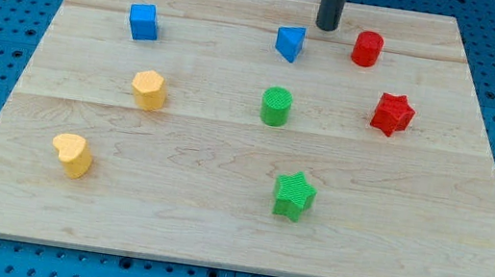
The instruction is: Move the green star towards the bottom right side of the board
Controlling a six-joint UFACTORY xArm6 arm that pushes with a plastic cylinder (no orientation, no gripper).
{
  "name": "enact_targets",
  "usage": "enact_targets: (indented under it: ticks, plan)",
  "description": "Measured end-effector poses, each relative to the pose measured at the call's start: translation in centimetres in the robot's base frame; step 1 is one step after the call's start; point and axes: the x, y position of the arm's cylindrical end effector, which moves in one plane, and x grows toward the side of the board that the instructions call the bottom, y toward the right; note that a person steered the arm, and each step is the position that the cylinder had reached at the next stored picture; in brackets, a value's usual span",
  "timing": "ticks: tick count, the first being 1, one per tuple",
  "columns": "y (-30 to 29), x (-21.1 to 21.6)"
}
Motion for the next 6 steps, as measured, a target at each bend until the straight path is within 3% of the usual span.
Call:
enact_targets:
  ticks: [3, 6]
  plan:
    - [-0.8, 11.1]
    - [-10.4, 20.5]
